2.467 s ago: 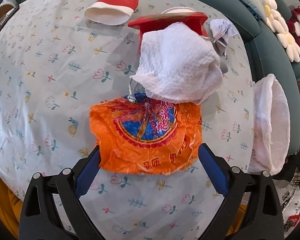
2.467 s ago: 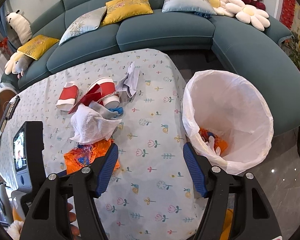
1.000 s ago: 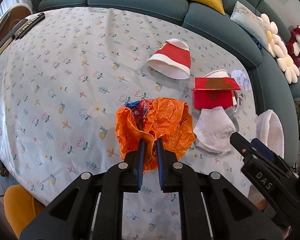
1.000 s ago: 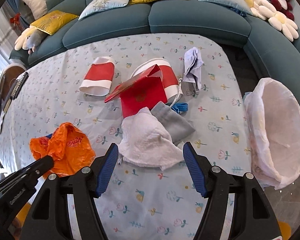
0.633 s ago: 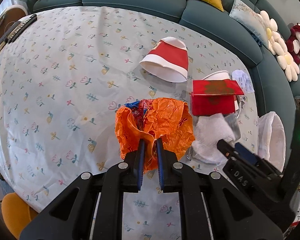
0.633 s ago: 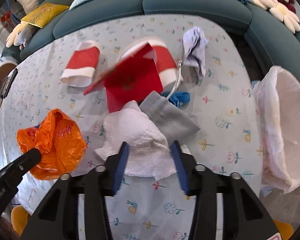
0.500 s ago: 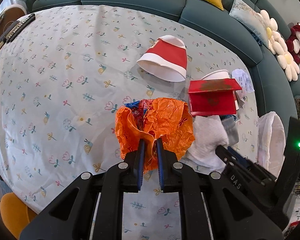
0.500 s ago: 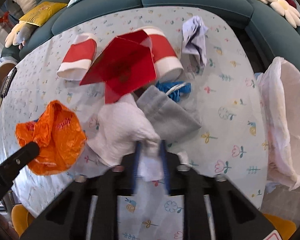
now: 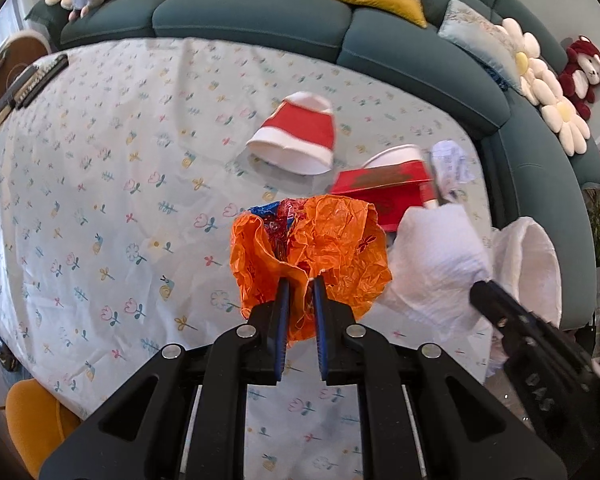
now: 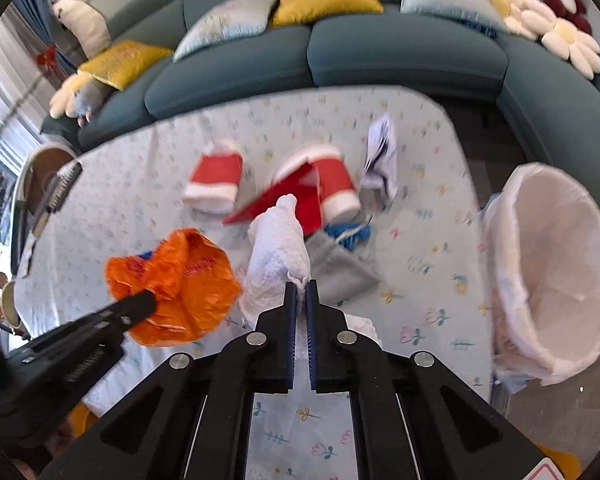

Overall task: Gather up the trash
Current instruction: 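Carry the orange cloth and white towel over the bin and open both tools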

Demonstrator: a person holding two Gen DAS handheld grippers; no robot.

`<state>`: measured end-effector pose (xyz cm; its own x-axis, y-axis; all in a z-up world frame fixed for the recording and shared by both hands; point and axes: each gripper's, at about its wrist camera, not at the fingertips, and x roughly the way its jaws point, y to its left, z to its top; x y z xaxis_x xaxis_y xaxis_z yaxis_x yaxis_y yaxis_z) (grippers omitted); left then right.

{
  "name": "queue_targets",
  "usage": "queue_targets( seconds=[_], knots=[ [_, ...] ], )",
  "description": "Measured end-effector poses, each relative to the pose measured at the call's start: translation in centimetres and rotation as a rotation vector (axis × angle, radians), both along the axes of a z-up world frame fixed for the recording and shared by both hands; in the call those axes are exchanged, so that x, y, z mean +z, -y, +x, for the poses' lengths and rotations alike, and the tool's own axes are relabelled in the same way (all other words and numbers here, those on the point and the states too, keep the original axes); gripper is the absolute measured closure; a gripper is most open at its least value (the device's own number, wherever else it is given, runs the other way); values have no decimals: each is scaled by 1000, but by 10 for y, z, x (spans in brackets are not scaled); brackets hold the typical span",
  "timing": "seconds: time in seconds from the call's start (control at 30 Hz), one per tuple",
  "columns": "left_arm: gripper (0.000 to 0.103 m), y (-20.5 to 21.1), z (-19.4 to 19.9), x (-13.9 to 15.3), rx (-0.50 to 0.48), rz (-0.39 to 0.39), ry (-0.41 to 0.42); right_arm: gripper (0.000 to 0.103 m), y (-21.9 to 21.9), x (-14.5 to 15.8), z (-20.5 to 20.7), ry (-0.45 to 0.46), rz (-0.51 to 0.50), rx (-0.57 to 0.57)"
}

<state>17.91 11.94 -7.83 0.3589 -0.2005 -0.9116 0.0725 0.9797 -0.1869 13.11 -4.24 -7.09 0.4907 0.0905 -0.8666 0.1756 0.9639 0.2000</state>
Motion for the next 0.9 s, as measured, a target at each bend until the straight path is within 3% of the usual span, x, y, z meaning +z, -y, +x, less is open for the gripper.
queue_targets(
  seconds=[0.37,0.9],
  knots=[
    [92,62,-33,55,-120,6,120,98,46,65,-44,136,-26,-86],
    [91,193,-85,72,-381,37,182,98,153,76,-118,185,-64,-295]
  ],
)
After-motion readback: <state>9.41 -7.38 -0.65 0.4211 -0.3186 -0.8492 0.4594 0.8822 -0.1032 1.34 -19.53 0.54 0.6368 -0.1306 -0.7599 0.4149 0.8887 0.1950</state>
